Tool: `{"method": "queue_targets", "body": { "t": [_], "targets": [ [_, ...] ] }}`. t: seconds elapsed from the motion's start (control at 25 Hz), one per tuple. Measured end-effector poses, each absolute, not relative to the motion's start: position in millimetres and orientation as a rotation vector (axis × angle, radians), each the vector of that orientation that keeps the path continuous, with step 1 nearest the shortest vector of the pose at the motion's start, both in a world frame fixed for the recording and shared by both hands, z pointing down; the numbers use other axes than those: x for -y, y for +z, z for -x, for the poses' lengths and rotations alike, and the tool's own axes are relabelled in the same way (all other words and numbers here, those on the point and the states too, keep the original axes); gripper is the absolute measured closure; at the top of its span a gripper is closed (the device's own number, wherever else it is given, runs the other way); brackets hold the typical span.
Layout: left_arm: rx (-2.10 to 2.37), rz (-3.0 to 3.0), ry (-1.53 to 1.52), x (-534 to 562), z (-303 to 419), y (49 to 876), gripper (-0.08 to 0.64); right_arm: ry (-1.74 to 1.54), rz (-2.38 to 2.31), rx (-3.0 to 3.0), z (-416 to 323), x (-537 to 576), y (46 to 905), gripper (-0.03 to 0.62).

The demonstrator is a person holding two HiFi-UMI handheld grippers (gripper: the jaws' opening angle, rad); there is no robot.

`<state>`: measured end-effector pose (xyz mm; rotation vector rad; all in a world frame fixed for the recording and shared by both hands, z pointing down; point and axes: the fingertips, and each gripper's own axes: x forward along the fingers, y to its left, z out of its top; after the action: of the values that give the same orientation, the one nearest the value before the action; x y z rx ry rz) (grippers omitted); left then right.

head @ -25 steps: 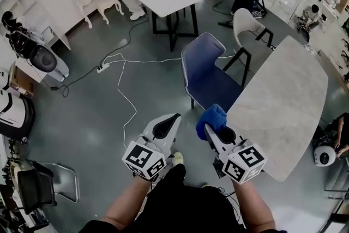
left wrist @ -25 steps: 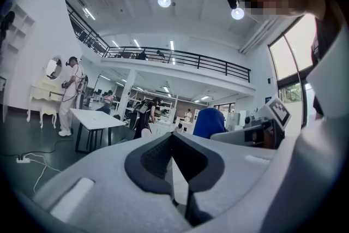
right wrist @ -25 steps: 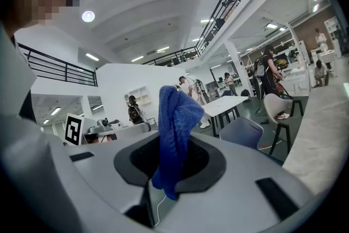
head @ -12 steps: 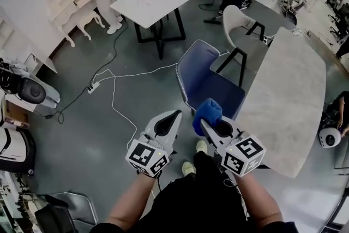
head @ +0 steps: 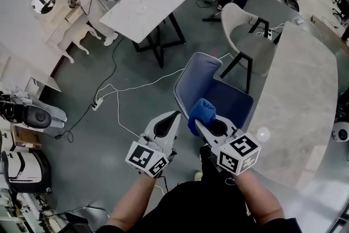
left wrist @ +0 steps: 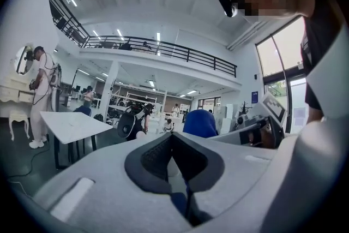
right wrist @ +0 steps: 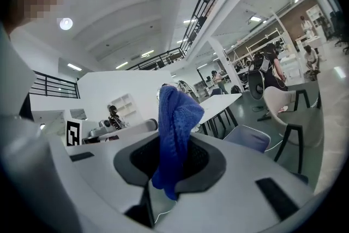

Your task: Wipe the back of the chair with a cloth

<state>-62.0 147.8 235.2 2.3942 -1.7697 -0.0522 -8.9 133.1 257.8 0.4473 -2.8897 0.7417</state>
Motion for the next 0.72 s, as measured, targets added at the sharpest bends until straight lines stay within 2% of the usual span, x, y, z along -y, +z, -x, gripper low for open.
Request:
{"method": "queue_targets", "body": {
  "t": [0.32,0.72],
  "targets": [
    [1.698,-2.408,0.08,-26.4,96.4,270.2,0.552,0.925,-0.481,2.822,44.1,-10.7,309.2,0.509],
    [1.511,-2.482,0.186,69.7,108.7,342.1,0.552,1.05,-0.688,2.682,65.5,77.0,389.2,0.508]
  ]
}}
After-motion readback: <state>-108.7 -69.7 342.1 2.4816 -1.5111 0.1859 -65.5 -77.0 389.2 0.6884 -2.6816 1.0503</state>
